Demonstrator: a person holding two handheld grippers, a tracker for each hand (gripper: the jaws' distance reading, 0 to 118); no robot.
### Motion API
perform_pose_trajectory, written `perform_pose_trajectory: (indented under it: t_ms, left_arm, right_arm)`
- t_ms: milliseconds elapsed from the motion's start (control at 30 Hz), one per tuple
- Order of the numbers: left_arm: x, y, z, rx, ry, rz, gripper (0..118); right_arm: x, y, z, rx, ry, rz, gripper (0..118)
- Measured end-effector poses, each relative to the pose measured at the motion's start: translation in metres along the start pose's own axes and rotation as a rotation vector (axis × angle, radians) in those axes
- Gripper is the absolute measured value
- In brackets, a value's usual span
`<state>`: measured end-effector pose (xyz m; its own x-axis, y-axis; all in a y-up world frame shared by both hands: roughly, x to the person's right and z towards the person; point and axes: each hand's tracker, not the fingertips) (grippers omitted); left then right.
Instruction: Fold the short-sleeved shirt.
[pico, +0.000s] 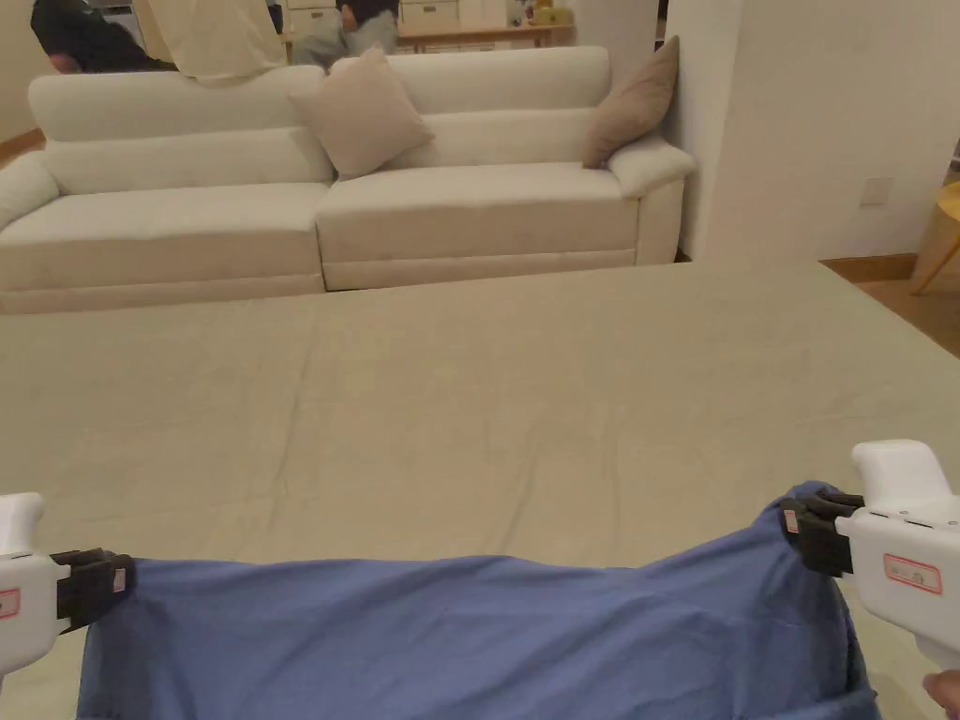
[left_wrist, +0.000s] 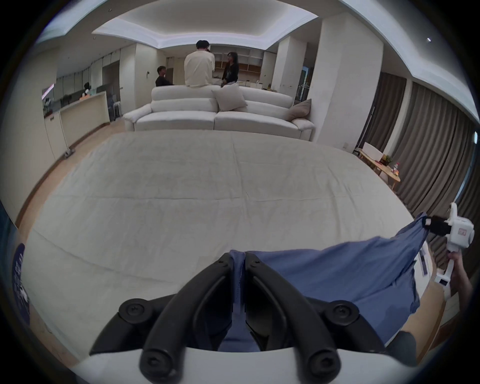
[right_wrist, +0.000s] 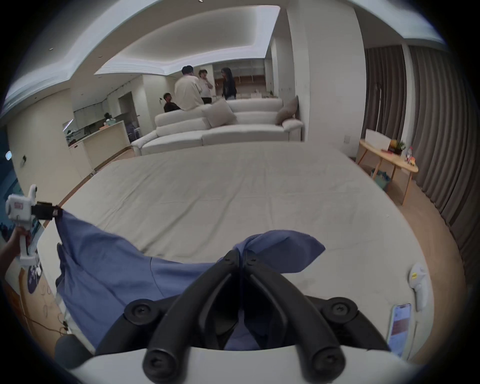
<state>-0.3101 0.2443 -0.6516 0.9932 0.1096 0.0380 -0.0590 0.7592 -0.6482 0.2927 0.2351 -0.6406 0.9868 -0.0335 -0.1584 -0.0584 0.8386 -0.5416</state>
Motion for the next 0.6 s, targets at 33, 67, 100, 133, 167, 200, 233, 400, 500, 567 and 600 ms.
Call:
perform_pose_trajectory:
  t_ms: [33, 67, 100, 133, 167, 200, 233, 400, 500, 567, 600]
  left_arm:
    - [0.001, -0.005, 0.008, -0.008, 0.006, -0.009, 6]
    - [0.001, -0.013, 0.020, -0.007, 0.009, -0.018, 6]
    - [-0.001, -0.021, 0.033, -0.003, 0.009, -0.026, 6]
    - [-0.001, -0.030, 0.046, -0.002, 0.007, -0.032, 6]
    - [-0.003, -0.039, 0.059, 0.002, 0.002, -0.027, 6]
    - [-0.006, -0.052, 0.072, 0.000, -0.010, -0.004, 6]
    - [-0.009, -0.065, 0.082, -0.002, -0.012, 0.011, 6]
    - [-0.025, -0.133, 0.105, -0.148, -0.014, 0.059, 6]
    - [-0.028, -0.170, 0.097, -0.250, 0.012, 0.064, 6]
    - [-0.031, -0.189, 0.083, -0.340, 0.045, 0.052, 6]
    - [-0.033, -0.198, 0.078, -0.365, 0.052, 0.079, 6]
  right_arm:
    - [-0.003, -0.005, 0.012, 0.003, 0.000, 0.005, 2]
    - [-0.005, -0.015, 0.029, 0.000, 0.007, -0.007, 2]
    - [-0.007, -0.025, 0.047, -0.004, 0.034, -0.016, 2]
    - [-0.008, -0.038, 0.061, -0.007, 0.043, -0.025, 2]
    - [-0.009, -0.049, 0.072, -0.020, 0.044, -0.024, 2]
    - [-0.009, -0.064, 0.084, -0.037, 0.043, -0.024, 2]
    - [-0.008, -0.077, 0.094, -0.056, 0.046, -0.027, 2]
    - [-0.008, -0.143, 0.116, -0.239, 0.046, -0.066, 2]
    - [-0.013, -0.175, 0.107, -0.381, 0.099, -0.050, 2]
    - [-0.018, -0.190, 0.098, -0.443, 0.091, 0.006, 2]
    - [-0.021, -0.195, 0.094, -0.463, 0.097, 0.015, 2]
